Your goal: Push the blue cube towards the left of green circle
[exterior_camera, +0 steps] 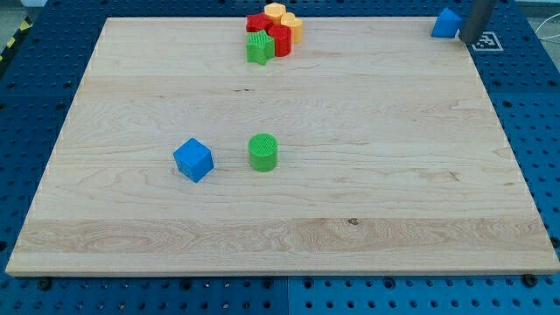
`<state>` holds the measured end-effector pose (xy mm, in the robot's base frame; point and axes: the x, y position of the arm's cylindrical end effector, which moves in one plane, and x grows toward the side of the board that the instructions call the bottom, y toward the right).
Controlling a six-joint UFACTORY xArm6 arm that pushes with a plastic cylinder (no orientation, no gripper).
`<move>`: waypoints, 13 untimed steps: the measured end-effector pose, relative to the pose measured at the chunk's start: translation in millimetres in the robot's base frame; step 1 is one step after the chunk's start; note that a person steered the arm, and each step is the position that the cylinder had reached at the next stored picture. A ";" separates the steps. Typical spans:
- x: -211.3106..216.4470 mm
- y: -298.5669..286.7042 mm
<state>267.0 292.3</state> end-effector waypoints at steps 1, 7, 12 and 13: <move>51.7 -56.8; 202.9 -482.1; 231.6 -434.9; 244.3 -434.6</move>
<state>511.3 -142.3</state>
